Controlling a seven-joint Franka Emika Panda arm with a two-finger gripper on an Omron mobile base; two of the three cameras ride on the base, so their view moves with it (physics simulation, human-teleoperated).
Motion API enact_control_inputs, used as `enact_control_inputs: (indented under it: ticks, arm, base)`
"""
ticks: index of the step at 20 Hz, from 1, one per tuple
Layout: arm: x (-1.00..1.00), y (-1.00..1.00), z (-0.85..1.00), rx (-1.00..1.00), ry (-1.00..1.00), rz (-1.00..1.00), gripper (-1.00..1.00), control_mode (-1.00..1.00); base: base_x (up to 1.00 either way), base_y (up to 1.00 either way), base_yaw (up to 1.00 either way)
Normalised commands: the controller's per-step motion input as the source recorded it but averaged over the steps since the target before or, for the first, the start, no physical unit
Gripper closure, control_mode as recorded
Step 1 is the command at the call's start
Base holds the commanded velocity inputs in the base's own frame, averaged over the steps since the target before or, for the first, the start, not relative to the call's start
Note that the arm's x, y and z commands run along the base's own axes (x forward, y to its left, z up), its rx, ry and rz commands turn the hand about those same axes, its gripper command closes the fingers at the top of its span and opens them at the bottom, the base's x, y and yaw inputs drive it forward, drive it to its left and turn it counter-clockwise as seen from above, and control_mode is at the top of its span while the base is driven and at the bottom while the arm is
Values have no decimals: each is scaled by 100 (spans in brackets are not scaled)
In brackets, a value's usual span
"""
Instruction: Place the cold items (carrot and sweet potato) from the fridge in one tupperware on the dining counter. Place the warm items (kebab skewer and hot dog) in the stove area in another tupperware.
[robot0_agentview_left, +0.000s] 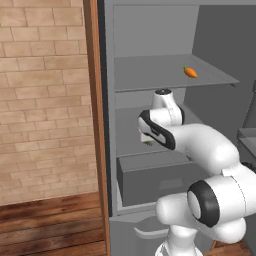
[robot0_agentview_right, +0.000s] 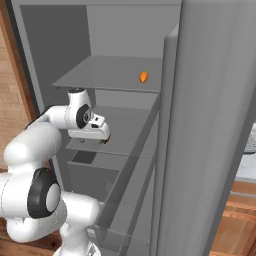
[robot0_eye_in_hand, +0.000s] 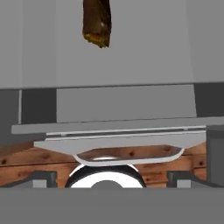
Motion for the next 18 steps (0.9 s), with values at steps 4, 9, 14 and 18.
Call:
enact_control_inputs:
  ticks: [4,9,14,18]
  arm:
    - [18,0,-44,0,-5,0,-100,-100]
    - [28,0,-36,0,-3,0,-100,-100]
    - [36,0,-10,0,2,0,-100,-100]
    - [34,0,-8,0,4,0,-100,-100]
  base:
    - [0,0,0]
    - [0,0,0]
    - [0,0,0]
    - [0,0,0]
